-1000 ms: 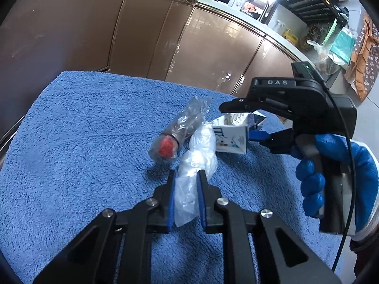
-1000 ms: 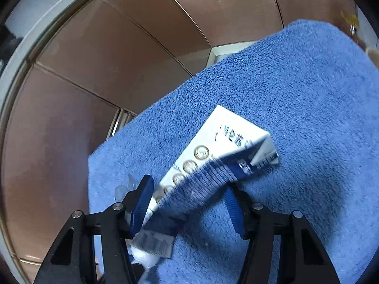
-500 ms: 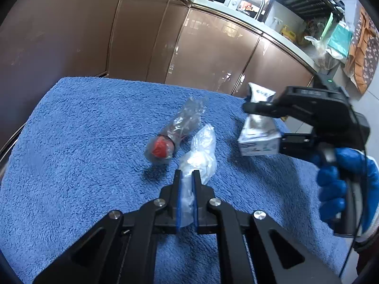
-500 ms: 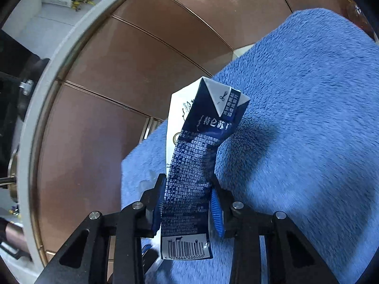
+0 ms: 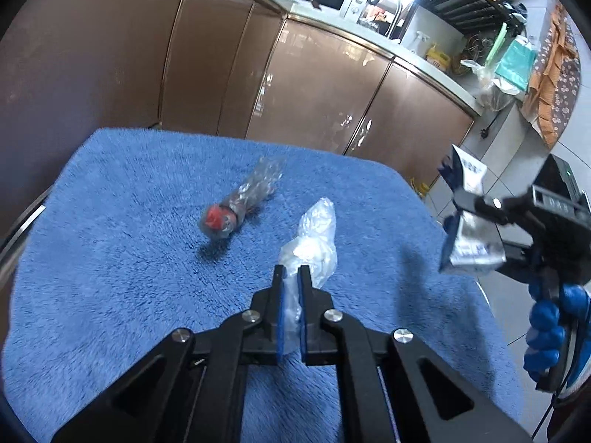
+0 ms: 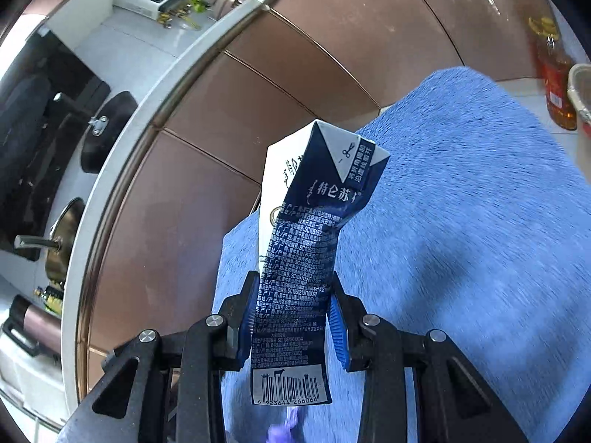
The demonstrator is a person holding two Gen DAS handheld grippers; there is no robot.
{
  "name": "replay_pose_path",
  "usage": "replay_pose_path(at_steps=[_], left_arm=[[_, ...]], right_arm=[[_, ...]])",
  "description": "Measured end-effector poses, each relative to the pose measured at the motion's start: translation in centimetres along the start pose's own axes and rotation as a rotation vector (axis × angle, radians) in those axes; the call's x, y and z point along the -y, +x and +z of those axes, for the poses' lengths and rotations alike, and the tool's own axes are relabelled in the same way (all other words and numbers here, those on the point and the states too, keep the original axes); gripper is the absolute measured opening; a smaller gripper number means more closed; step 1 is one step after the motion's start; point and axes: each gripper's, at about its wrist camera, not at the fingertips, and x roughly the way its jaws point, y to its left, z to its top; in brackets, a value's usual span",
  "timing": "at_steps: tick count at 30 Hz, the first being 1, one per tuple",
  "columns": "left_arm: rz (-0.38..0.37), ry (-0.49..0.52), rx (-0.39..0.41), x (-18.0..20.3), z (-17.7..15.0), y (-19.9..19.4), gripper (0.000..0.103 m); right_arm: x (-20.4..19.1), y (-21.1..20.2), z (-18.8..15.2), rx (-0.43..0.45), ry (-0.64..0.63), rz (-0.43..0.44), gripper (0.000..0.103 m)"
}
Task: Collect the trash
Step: 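Carry the plastic bag and milk carton to the bin and release both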
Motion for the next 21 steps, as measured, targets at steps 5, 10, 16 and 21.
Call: replay_pose_path(at_steps=[5, 10, 16, 21], left_arm=[[0.042, 0.042, 0.050, 2.4, -0.5, -3.5, 0.005], [0.079, 0.088, 0.099, 5.5, -1.5, -6.4, 0.005], [0.111, 0.152, 0.148, 9.4, -2.9, -8.7, 0.005], [0.126, 0.183, 0.176, 11.0, -4.0, -10.1, 0.005]], right_arm=[[-1.6, -3.2, -1.8, 0.030, -0.062, -0.006, 0.032], [-3.5, -5.1, -3.5, 0.051, -0.126, -0.023, 0.032], [-6.3, -5.1, -4.2, 0.071, -0.188, -0.050, 0.032], [-6.8, -6.6, -5.4, 0.084, -0.217, -0.049, 0.032]])
